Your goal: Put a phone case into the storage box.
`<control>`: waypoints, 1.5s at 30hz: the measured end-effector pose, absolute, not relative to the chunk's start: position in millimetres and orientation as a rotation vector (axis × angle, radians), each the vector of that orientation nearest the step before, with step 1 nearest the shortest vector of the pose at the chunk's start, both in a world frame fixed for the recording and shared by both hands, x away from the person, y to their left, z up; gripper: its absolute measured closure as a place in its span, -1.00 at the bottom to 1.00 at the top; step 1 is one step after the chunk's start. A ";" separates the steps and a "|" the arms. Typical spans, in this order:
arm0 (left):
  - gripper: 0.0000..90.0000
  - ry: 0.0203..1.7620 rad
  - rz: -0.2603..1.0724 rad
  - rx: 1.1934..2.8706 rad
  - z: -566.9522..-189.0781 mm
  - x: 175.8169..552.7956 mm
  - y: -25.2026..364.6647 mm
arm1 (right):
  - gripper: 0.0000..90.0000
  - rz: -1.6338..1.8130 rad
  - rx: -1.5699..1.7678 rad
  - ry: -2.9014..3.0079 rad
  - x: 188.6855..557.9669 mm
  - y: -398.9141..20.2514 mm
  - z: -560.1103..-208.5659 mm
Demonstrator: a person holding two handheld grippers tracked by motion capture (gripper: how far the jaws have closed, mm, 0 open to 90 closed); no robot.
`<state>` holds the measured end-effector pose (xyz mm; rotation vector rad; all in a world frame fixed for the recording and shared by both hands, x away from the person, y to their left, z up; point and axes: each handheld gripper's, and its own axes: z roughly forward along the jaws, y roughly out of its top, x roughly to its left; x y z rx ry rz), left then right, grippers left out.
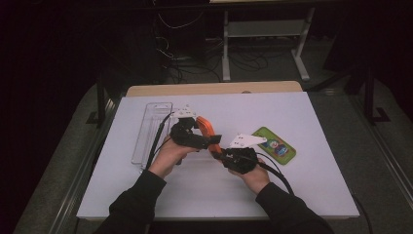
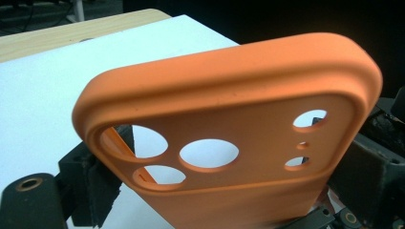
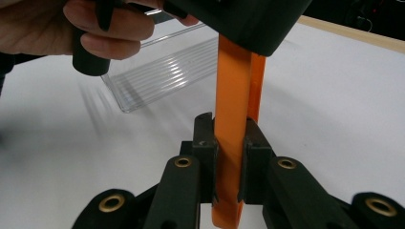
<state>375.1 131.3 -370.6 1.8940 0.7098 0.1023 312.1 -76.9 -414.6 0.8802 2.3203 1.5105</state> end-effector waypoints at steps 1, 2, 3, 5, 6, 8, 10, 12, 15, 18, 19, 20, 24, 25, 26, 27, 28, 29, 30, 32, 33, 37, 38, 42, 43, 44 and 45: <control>-0.77 0.707 0.103 1.898 -370.7 375.1 131.4 | 0.75 1.504 0.878 2.323 311.8 -76.8 -414.9; -0.77 0.721 0.095 1.893 -370.8 374.3 130.8 | 0.75 1.502 0.875 2.324 312.1 -76.9 -415.2; -0.76 0.712 0.100 1.899 -370.7 374.7 131.0 | 0.75 1.502 0.880 2.327 312.0 -76.7 -415.5; -0.75 0.709 0.099 1.902 -370.8 374.8 131.0 | 0.75 1.492 0.873 2.330 312.4 -76.6 -416.2; -0.74 0.713 0.095 1.902 -370.7 374.5 130.9 | 0.75 1.491 0.874 2.331 312.3 -76.5 -416.2; -0.73 0.718 0.091 1.905 -370.7 374.5 130.8 | 0.75 1.483 0.865 2.333 312.7 -76.3 -416.5; -0.72 0.720 0.090 1.900 -370.9 374.4 129.9 | 0.74 1.478 0.863 2.336 313.2 -76.4 -416.9; -0.71 0.721 0.093 1.916 -370.5 374.4 129.2 | 0.73 1.470 0.876 2.344 313.8 -76.6 -417.4; -0.70 0.711 0.131 1.943 -370.0 376.2 126.7 | 0.43 1.461 0.890 2.351 315.0 -78.2 -418.1; -0.69 0.717 0.142 1.949 -368.7 379.7 126.3 | 0.19 1.452 0.905 2.350 315.7 -83.5 -417.6; -0.69 0.723 0.140 1.950 -367.5 380.9 125.7 | 0.15 1.442 0.919 2.355 315.8 -85.0 -417.3; -0.68 0.716 0.151 1.954 -366.7 382.7 125.7 | 0.09 1.428 0.921 2.353 316.0 -88.6 -416.9; -0.68 0.720 0.176 1.977 -360.2 391.1 125.1 | -0.18 1.398 0.948 2.382 315.6 -101.3 -415.4; -0.68 0.714 0.190 1.987 -358.1 393.3 125.5 | -0.25 1.382 0.944 2.389 315.3 -105.2 -415.6; -0.68 0.712 0.199 1.998 -356.1 395.2 125.7 | -0.30 1.375 0.946 2.386 315.1 -108.8 -415.6; -0.68 0.726 0.207 1.992 -354.3 396.6 124.9 | -0.33 1.369 0.965 2.386 314.5 -112.3 -415.2; -0.68 0.725 0.214 1.994 -352.3 398.6 125.3 | -0.38 1.362 0.962 2.386 315.2 -116.2 -415.2; -0.68 0.742 0.210 1.993 -349.9 399.7 125.4 | -0.45 1.351 0.979 2.395 315.3 -119.3 -414.9; -0.68 0.751 0.213 1.988 -347.8 401.1 125.2 | -0.50 1.340 0.989 2.401 315.2 -122.0 -415.3; -0.68 0.746 0.231 2.001 -342.4 405.0 127.1 | -0.59 1.321 0.984 2.389 313.3 -127.6 -415.8; -0.68 0.749 0.237 2.004 -339.7 406.9 128.1 | -0.65 1.321 0.986 2.385 312.4 -130.6 -416.5; -0.68 0.769 0.276 2.001 -328.3 415.9 135.4 | -0.80 1.310 1.006 2.386 309.1 -142.9 -419.2; -0.68 0.776 0.287 2.005 -326.0 418.4 138.0 | -0.86 1.309 1.016 2.387 308.3 -146.5 -420.7; -0.68 0.806 0.330 1.994 -316.9 426.5 147.8 | -0.97 1.282 1.031 2.398 305.3 -157.1 -424.8; -0.68 0.809 0.341 1.997 -314.2 428.3 150.8 | -0.99 1.271 1.037 2.400 304.4 -159.3 -425.6; -0.68 0.808 0.351 1.994 -312.7 429.7 152.8 | -1.00 1.263 1.031 2.400 303.6 -161.6 -426.6; -0.68 0.819 0.365 1.991 -309.8 431.4 156.3 | -1.00 1.258 1.029 2.402 302.8 -163.1 -427.3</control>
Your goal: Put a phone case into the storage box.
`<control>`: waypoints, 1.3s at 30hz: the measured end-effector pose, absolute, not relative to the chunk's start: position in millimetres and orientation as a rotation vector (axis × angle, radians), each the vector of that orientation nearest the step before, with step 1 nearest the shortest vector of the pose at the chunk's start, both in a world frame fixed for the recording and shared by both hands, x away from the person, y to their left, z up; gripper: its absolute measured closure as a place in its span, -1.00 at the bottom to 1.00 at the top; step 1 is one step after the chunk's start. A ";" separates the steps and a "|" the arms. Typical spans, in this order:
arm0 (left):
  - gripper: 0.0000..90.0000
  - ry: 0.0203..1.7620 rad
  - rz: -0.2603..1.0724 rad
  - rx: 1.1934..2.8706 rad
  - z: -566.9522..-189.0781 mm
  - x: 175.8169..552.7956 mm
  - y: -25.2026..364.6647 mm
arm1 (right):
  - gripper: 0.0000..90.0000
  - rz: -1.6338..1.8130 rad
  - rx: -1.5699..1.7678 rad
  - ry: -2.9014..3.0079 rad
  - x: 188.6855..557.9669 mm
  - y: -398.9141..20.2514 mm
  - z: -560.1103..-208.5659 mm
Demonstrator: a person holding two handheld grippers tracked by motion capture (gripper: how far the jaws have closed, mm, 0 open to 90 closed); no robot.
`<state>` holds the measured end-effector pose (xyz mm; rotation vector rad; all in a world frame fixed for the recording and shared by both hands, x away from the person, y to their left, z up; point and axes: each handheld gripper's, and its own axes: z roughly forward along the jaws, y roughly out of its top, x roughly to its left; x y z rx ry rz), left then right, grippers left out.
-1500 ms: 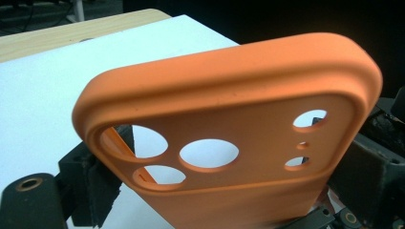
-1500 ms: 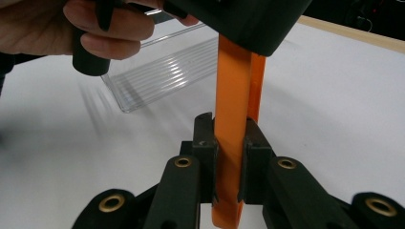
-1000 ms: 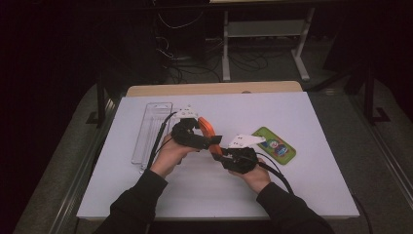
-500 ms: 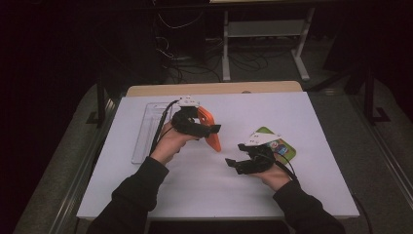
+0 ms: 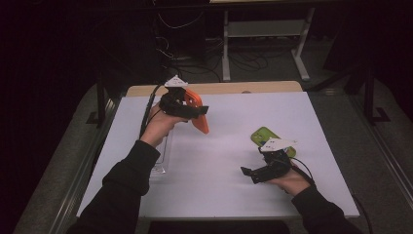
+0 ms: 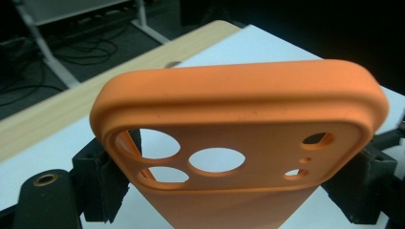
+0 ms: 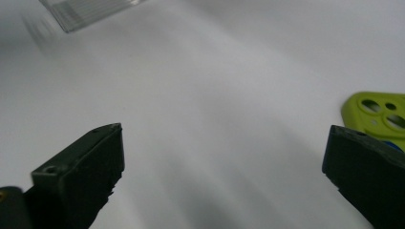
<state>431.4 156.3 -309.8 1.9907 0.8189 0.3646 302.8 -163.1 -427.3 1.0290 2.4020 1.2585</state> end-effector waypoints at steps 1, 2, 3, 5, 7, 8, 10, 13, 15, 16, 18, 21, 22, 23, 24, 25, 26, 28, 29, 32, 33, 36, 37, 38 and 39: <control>-0.68 0.827 0.374 1.986 -307.9 432.9 158.7 | -1.00 1.243 1.034 2.401 301.6 -165.3 -428.2; -0.68 0.824 0.384 1.997 -306.2 434.1 161.4 | -1.00 1.237 1.029 2.400 300.8 -167.4 -429.0; -0.68 0.840 0.396 1.987 -303.8 435.7 164.1 | -1.00 1.239 1.034 2.400 299.6 -168.9 -429.4; -0.68 0.858 0.411 1.978 -300.6 438.2 168.5 | -1.00 1.229 1.036 2.404 296.9 -172.9 -431.1; -0.68 0.866 0.443 1.985 -296.8 442.0 174.7 | -1.00 1.217 1.042 2.407 294.5 -176.0 -433.0; -0.68 0.884 0.456 1.972 -295.3 443.8 177.3 | -1.00 1.209 1.043 2.411 293.6 -177.2 -433.4; -0.68 0.909 0.480 1.962 -293.0 447.4 182.7 | -1.00 1.205 1.047 2.406 291.7 -179.5 -434.6; -0.68 0.952 0.513 1.952 -290.3 453.3 192.6 | -1.00 1.206 1.039 2.406 290.4 -181.0 -434.9; -0.68 0.994 0.538 1.946 -288.5 458.6 201.0 | -1.00 1.205 1.036 2.407 290.3 -181.0 -434.9; -0.68 1.013 0.548 1.943 -287.9 460.9 204.2 | -1.00 1.208 1.039 2.405 290.5 -180.9 -434.9; -0.68 1.043 0.577 1.944 -287.0 465.5 210.3 | -1.00 1.212 1.043 2.403 290.5 -180.8 -434.7; -0.68 1.096 0.625 1.935 -287.1 471.7 217.6 | -1.00 1.215 1.041 2.403 290.5 -180.9 -434.5; -0.68 1.111 0.637 1.927 -287.9 473.7 218.9 | -1.00 1.216 1.045 2.403 290.6 -181.0 -434.3; -0.68 1.138 0.653 1.929 -289.0 476.8 221.8 | -1.00 1.217 1.047 2.403 290.6 -180.9 -434.3; -0.68 1.154 0.662 1.926 -290.0 478.9 223.5 | -1.00 1.214 1.042 2.403 290.5 -180.9 -434.5; -0.68 1.187 0.685 1.922 -291.7 482.2 225.8 | -1.00 1.214 1.039 2.405 290.4 -181.1 -434.5; -0.68 1.209 0.717 1.941 -293.0 484.9 228.5 | -1.00 1.217 1.036 2.404 290.2 -181.2 -434.1; -0.68 1.254 0.730 1.935 -296.7 489.2 231.5 | -1.00 1.220 1.030 2.402 289.9 -181.3 -433.6; -0.68 1.277 0.731 1.937 -299.0 491.6 232.8 | -1.00 1.226 1.032 2.402 289.9 -181.4 -433.3; -0.68 1.344 0.737 1.930 -307.1 498.8 234.5 | -1.00 1.227 1.036 2.400 290.1 -181.5 -433.4; -0.68 1.360 0.740 1.928 -309.7 500.8 234.9 | -1.00 1.227 1.036 2.400 290.0 -181.5 -433.4; -0.69 1.414 0.757 1.914 -318.4 505.4 235.3 | -1.00 1.233 1.036 2.401 289.6 -181.7 -432.6; -0.69 1.433 0.757 1.910 -321.8 506.8 235.3 | -1.00 1.235 1.035 2.400 289.6 -181.8 -432.6; -0.69 1.442 0.761 1.908 -326.1 508.8 235.2 | -1.00 1.236 1.036 2.401 289.5 -181.8 -432.6; -0.69 1.451 0.758 1.922 -329.2 510.2 235.4 | -1.00 1.234 1.036 2.400 289.4 -181.8 -432.7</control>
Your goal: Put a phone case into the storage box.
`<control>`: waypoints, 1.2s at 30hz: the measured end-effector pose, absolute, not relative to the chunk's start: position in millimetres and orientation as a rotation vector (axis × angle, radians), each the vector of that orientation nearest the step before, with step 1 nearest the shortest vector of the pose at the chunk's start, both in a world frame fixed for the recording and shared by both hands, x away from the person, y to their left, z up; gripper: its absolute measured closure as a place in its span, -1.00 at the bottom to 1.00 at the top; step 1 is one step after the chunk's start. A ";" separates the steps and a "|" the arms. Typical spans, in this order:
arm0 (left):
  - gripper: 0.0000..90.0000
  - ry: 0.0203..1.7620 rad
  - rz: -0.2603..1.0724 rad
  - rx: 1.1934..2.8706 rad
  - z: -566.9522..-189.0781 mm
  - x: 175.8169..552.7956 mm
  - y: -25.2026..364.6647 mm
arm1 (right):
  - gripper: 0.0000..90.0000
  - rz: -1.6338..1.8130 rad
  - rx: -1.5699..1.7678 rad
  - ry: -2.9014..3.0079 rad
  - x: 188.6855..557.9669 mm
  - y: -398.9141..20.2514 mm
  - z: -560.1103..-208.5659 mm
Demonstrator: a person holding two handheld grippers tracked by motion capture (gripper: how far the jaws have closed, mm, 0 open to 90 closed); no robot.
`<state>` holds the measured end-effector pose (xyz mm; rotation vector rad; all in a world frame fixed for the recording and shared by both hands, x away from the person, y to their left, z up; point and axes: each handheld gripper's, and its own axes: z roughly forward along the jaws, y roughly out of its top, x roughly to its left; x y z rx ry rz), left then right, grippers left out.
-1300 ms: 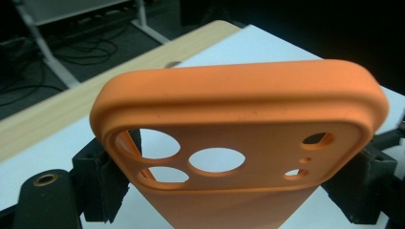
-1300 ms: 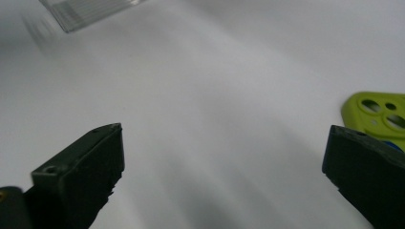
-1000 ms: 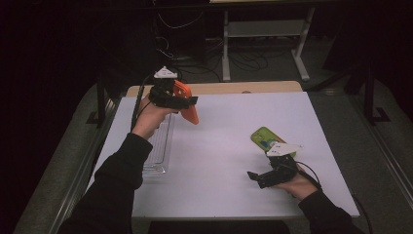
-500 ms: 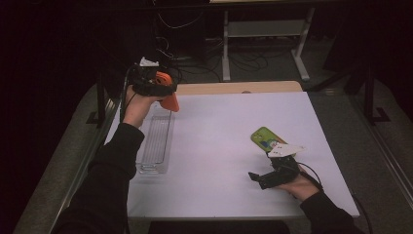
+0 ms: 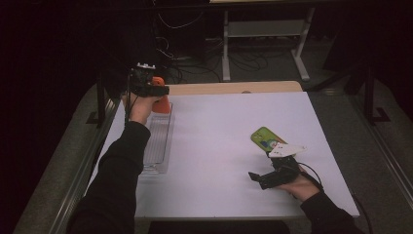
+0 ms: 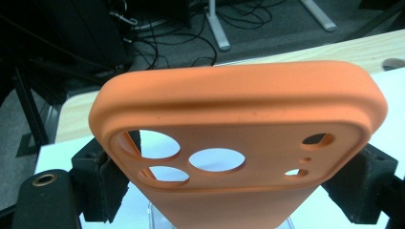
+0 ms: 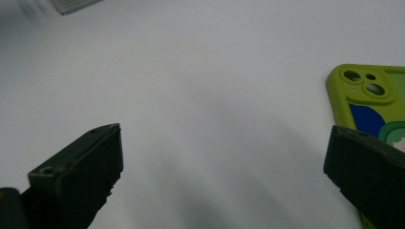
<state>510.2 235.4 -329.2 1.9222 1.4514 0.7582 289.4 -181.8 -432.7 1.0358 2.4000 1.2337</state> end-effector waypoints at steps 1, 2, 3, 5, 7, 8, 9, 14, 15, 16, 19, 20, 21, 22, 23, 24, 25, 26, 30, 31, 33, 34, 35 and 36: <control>-0.69 1.461 0.760 1.929 -332.3 511.5 235.0 | -1.00 1.234 1.032 2.399 289.5 -181.9 -432.8; -0.69 1.470 0.760 1.925 -334.8 512.3 234.5 | -1.00 1.237 1.038 2.398 289.3 -181.8 -432.7; -0.69 1.486 0.765 1.920 -339.0 513.5 234.1 | -1.00 1.237 1.035 2.400 289.3 -182.0 -432.6; -0.69 1.503 0.775 1.921 -344.3 514.5 233.6 | -1.00 1.238 1.034 2.399 289.2 -182.1 -432.5; -0.69 1.528 0.771 1.922 -350.8 516.0 232.6 | -1.00 1.237 1.032 2.397 289.3 -182.5 -432.5; -0.69 1.534 0.771 1.923 -352.8 516.4 232.3 | -1.00 1.237 1.031 2.399 289.3 -182.9 -432.5; -0.69 1.531 0.771 1.929 -354.0 516.8 232.8 | -1.00 1.237 1.032 2.399 289.3 -183.1 -432.5; -0.69 1.559 0.767 1.916 -360.7 518.0 231.7 | -1.00 1.247 1.044 2.393 288.7 -183.1 -432.0; -0.69 1.557 0.773 1.927 -361.3 518.2 232.2 | -1.00 1.246 1.042 2.393 288.8 -183.2 -431.9; -0.69 1.564 0.771 1.930 -362.2 518.2 232.3 | -1.00 1.247 1.044 2.392 288.7 -183.1 -431.9; -0.69 1.570 0.782 1.927 -363.9 519.1 232.4 | -1.00 1.246 1.036 2.394 288.7 -183.2 -432.0; -0.69 1.573 0.780 1.924 -364.4 519.2 232.1 | -1.00 1.252 1.041 2.393 288.5 -183.0 -431.8; -0.70 1.566 0.787 1.932 -364.9 519.7 232.1 | -1.00 1.252 1.041 2.393 288.5 -183.1 -431.7; -0.70 1.574 0.787 1.926 -365.7 519.7 230.9 | -1.00 1.253 1.042 2.393 288.5 -183.2 -431.5; -0.70 1.572 0.791 1.930 -365.7 519.8 230.4 | -1.00 1.248 1.032 2.392 288.9 -183.8 -431.5; -0.70 1.574 0.796 1.926 -366.0 520.0 230.0 | -1.00 1.248 1.035 2.393 288.8 -183.8 -431.3; -0.70 1.578 0.802 1.926 -365.9 520.2 229.6 | -1.00 1.249 1.032 2.394 288.8 -183.8 -431.3; -0.70 1.580 0.806 1.922 -366.2 520.5 229.2 | -1.00 1.251 1.033 2.395 288.7 -183.7 -431.3; -0.71 1.583 0.819 1.912 -367.3 521.4 228.6 | -1.00 1.248 1.029 2.395 288.6 -183.7 -431.0; -0.72 1.585 0.822 1.911 -367.3 521.6 228.6 | -1.00 1.248 1.029 2.395 288.6 -183.8 -431.0; -0.73 1.584 0.830 1.903 -368.3 522.3 228.8 | -1.00 1.247 1.026 2.395 288.6 -183.8 -431.0; -0.74 1.583 0.835 1.901 -368.6 522.5 228.7 | -1.00 1.248 1.026 2.395 288.5 -183.8 -430.9; -0.75 1.579 0.834 1.902 -368.6 522.7 228.8 | -1.00 1.257 1.036 2.392 288.1 -183.3 -430.8; -0.76 1.580 0.832 1.898 -368.4 522.7 228.4 | -1.00 1.246 1.025 2.395 288.4 -183.9 -430.9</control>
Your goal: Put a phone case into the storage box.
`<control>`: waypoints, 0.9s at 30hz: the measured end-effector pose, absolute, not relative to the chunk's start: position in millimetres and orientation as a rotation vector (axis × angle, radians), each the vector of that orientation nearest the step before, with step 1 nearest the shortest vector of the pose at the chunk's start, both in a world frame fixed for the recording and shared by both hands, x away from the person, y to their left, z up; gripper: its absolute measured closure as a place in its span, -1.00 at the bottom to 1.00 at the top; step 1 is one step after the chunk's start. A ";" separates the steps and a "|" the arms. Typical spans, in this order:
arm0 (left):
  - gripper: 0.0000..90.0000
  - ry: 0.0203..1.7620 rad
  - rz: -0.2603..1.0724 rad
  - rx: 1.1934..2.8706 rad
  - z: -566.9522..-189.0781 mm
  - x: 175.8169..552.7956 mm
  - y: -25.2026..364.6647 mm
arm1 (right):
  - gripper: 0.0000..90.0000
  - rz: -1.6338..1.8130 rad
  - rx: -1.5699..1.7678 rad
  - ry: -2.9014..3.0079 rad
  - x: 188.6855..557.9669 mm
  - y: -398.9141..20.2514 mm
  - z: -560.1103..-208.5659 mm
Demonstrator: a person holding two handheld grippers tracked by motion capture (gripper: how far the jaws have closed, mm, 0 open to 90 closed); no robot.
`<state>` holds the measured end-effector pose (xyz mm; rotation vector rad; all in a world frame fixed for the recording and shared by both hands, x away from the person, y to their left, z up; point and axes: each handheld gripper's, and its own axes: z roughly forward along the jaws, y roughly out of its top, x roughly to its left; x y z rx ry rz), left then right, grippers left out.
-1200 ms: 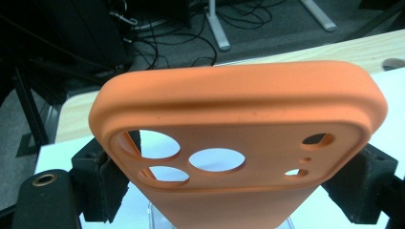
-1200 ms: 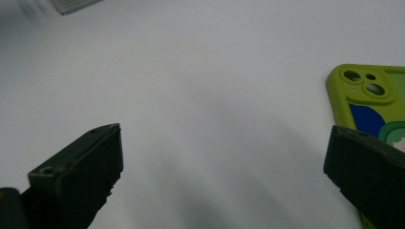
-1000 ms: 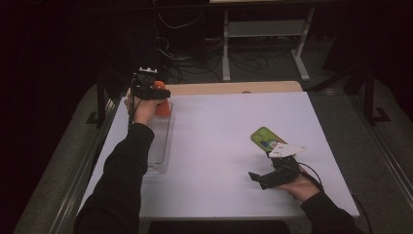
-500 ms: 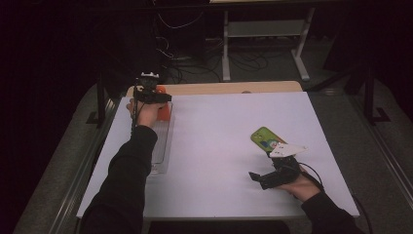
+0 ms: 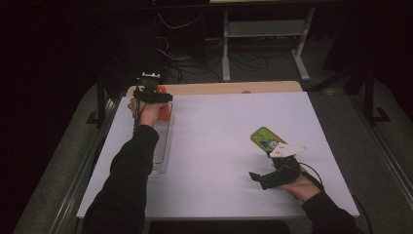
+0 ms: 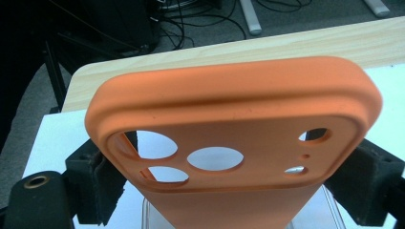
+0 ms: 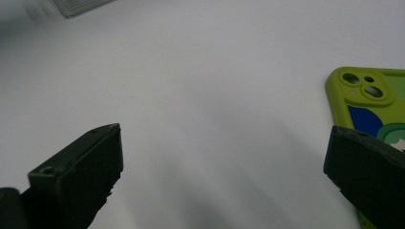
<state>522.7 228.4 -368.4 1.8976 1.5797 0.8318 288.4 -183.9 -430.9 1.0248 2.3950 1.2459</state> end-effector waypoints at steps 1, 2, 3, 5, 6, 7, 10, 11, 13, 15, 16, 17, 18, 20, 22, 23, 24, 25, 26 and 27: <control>-0.78 1.576 0.836 1.894 -367.8 522.6 228.4 | -1.00 1.245 1.025 2.395 288.4 -183.8 -430.9; -0.80 1.565 0.844 1.890 -367.6 522.6 228.4 | -1.00 1.245 1.025 2.396 288.4 -183.8 -430.9; -0.82 1.565 0.844 1.886 -367.4 522.7 228.2 | -1.00 1.245 1.024 2.396 288.4 -183.8 -430.9; -0.88 1.568 0.827 1.889 -367.0 523.1 228.6 | -1.00 1.243 1.021 2.399 288.3 -183.8 -430.7; -0.91 1.569 0.823 1.889 -367.5 523.3 228.7 | -1.00 1.245 1.026 2.399 288.0 -183.5 -430.5; -0.95 1.567 0.817 1.890 -367.6 523.3 229.1 | -1.00 1.245 1.026 2.399 287.9 -183.4 -430.4; -1.00 1.548 0.803 1.895 -367.4 523.6 230.8 | -1.00 1.244 1.026 2.398 287.8 -183.4 -430.3; -1.00 1.545 0.805 1.887 -366.9 523.6 231.5 | -1.00 1.244 1.026 2.399 287.8 -183.4 -430.4; -1.00 1.541 0.796 1.872 -365.0 523.2 233.1 | -1.00 1.241 1.024 2.400 287.9 -183.4 -430.5; -1.00 1.527 0.800 1.880 -361.7 522.9 235.8 | -1.00 1.242 1.024 2.401 287.9 -183.3 -430.5; -1.00 1.523 0.788 1.876 -359.8 522.5 236.5 | -1.00 1.241 1.025 2.400 287.9 -183.3 -430.5; -1.00 1.510 0.783 1.880 -357.5 521.7 237.3 | -1.00 1.243 1.027 2.400 287.8 -183.3 -430.4; -1.00 1.499 0.782 1.881 -355.3 520.8 237.9 | -1.00 1.243 1.026 2.399 287.8 -183.3 -430.4; -1.00 1.480 0.766 1.881 -350.7 517.9 239.2 | -1.00 1.241 1.025 2.400 287.9 -183.5 -430.4; -1.00 1.453 0.782 1.900 -345.9 514.6 241.9 | -1.00 1.240 1.025 2.402 287.7 -183.3 -430.3; -1.00 1.449 0.775 1.897 -343.4 512.5 243.2 | -1.00 1.239 1.024 2.403 287.4 -183.1 -430.3; -1.00 1.440 0.772 1.905 -341.7 511.5 244.9 | -1.00 1.237 1.024 2.401 287.3 -182.7 -430.4; -1.00 1.433 0.770 1.903 -339.5 510.0 246.7 | -1.00 1.237 1.022 2.402 287.4 -182.7 -430.4; -1.00 1.429 0.767 1.888 -337.7 508.4 247.7 | -1.00 1.237 1.023 2.401 287.3 -182.6 -430.3; -1.00 1.416 0.768 1.896 -335.0 506.8 249.8 | -1.00 1.236 1.024 2.401 287.3 -182.6 -430.3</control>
